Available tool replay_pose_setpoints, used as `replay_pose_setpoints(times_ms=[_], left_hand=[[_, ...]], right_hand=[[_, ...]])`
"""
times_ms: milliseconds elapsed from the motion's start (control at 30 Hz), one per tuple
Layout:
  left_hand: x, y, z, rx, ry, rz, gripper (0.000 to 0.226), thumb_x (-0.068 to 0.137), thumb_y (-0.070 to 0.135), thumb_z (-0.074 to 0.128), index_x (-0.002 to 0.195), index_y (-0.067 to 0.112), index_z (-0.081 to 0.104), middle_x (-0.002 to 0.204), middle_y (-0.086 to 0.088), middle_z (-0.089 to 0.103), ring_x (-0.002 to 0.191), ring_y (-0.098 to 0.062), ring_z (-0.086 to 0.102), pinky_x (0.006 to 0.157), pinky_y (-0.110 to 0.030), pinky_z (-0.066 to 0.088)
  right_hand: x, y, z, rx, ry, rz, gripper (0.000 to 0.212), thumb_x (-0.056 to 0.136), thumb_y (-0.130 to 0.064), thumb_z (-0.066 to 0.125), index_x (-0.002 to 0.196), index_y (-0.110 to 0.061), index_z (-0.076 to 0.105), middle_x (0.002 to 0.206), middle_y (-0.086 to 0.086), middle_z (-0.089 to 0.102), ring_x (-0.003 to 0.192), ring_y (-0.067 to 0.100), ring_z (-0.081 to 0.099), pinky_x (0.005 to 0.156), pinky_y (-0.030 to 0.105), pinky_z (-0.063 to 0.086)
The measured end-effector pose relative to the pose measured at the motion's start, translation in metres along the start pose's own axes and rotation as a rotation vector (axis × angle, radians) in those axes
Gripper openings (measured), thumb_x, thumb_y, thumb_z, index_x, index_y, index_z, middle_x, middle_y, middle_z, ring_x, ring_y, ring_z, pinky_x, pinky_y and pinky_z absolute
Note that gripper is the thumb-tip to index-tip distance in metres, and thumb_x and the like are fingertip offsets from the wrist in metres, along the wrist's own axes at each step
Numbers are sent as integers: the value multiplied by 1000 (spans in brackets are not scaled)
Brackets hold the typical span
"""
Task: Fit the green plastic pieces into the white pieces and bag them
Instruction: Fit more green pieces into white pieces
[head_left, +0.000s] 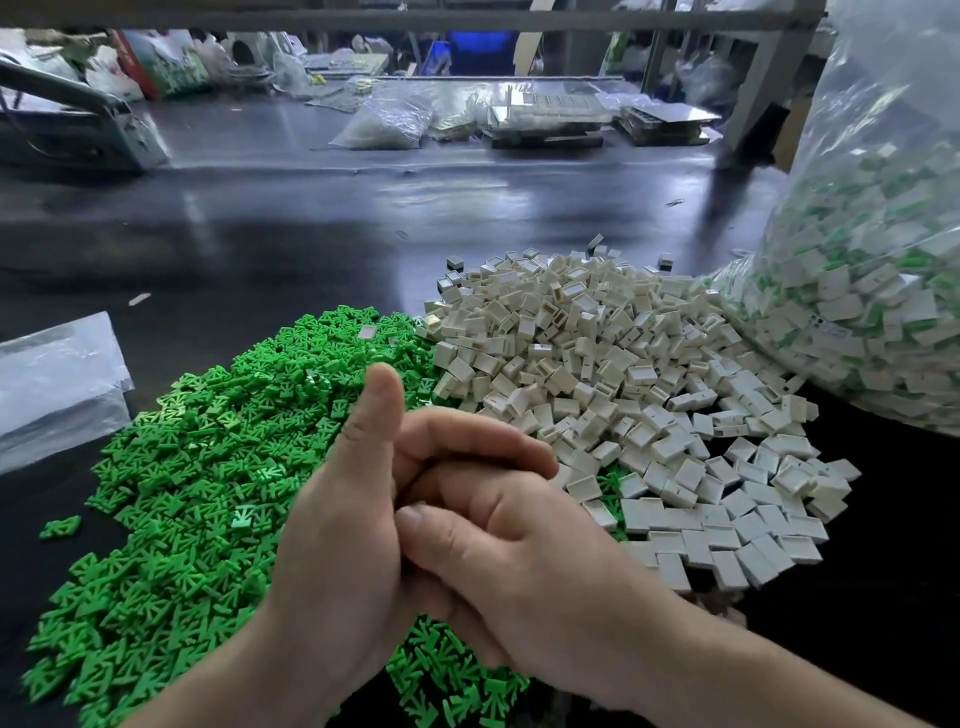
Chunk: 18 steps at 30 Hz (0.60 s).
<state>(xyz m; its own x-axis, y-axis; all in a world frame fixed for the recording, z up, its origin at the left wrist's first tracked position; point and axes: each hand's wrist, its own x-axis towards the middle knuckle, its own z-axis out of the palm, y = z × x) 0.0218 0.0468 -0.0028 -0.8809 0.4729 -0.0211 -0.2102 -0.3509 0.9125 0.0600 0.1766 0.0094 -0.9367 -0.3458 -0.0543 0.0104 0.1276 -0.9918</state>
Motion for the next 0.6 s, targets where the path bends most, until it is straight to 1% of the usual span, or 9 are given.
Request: replay_pose_setpoints(times_ms=[67,167,233,300,367,433,500,567,600], left_hand=[[-3,-2,4,-1,48,23,75,86,71,42,79,2,71,101,-30,69,87,-47,69,68,-72,47],[-4,1,9,-25,144,101,68,89,61,42,64,3,68,91,-33,69,83,-49,69,59,-58,58],[-4,2,13,-41,177,163,67,92,56,41,60,3,67,85,-32,69,84,-48,69,64,-47,59],[-6,2,15,-52,209,200,67,93,55,40,57,5,66,81,-30,70,83,-46,70,68,-43,59],[-8,1,16,-45,242,210,68,93,55,39,55,6,65,78,-28,70,80,-46,70,66,-42,59],[-8,1,17,-35,250,193,68,92,57,39,56,5,65,80,-30,70,77,-46,70,59,-47,59],[-5,2,16,-14,227,158,71,92,62,39,62,4,66,85,-31,70,76,-47,70,56,-52,58],[1,3,13,19,202,128,75,92,67,36,71,2,67,90,-32,69,79,-47,70,58,-50,58],[4,4,11,38,189,126,76,91,68,36,78,1,68,93,-31,69,80,-45,70,59,-50,58]], right_hand=[[-1,0,2,-57,16,-18,21,101,-32,56,83,-36,67,60,-13,60,44,0,53,43,14,39],[-1,-1,3,-71,35,-45,18,102,-26,56,92,-27,71,60,-24,58,54,-9,57,47,6,39],[0,-1,6,-60,35,-62,16,101,-24,57,96,-23,72,63,-24,59,59,-9,59,51,7,41],[0,0,8,-21,21,-79,16,100,-24,58,94,-23,73,74,-18,64,70,-5,63,62,12,45],[-1,-2,9,38,-22,-73,19,101,-23,57,92,-31,72,78,-18,66,75,-4,65,66,13,47],[-1,-3,7,73,-43,-64,25,103,-19,56,87,-34,68,64,-22,62,60,-8,61,54,6,43],[2,-2,6,43,-13,-59,29,103,-21,56,78,-34,65,53,-17,56,44,-3,53,43,8,37],[6,-2,5,95,8,-30,29,101,-25,56,75,-30,66,53,-10,54,37,2,45,35,15,34],[8,-1,2,168,20,-9,26,99,-27,57,75,-28,66,55,-6,54,36,5,43,34,15,32]])
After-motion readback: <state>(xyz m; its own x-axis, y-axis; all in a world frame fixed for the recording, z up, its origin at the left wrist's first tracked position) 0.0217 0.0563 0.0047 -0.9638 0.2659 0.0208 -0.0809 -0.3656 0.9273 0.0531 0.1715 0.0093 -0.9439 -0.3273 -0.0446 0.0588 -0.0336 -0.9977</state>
